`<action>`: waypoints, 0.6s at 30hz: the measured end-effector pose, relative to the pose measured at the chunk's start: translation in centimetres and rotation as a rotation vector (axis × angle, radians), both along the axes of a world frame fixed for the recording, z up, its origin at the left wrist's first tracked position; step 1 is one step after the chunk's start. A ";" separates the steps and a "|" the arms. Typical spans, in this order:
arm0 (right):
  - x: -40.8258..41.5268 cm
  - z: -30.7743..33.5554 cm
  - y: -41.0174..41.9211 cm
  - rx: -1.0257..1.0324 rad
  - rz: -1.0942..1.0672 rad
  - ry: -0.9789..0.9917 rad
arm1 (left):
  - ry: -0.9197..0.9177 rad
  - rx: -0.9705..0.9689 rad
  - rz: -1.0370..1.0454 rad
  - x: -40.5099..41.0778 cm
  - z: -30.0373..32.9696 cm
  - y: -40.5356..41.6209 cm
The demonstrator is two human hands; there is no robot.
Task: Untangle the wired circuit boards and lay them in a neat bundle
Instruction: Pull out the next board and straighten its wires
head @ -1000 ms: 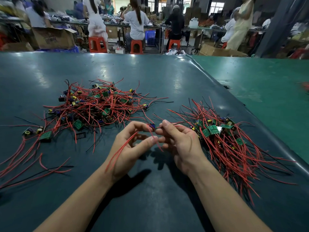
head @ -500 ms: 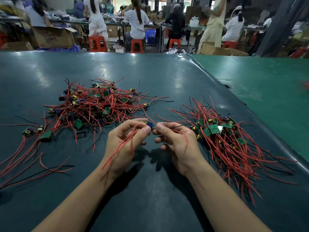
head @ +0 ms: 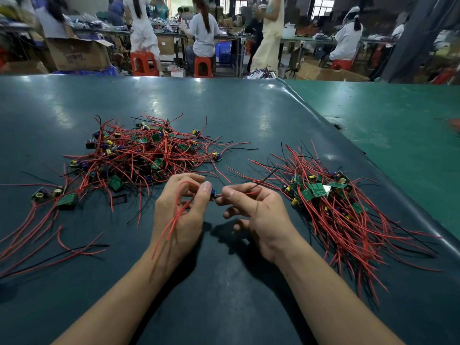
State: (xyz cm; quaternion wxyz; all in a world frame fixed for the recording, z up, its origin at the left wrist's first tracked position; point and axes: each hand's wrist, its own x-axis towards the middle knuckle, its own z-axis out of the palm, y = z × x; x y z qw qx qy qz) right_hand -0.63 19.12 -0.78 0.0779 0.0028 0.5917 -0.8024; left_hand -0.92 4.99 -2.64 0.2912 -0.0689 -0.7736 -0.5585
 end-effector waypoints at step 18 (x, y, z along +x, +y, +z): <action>-0.1 0.7 0.4 -0.212 -0.100 -0.088 | 0.076 -0.114 -0.062 0.7 0.7 0.0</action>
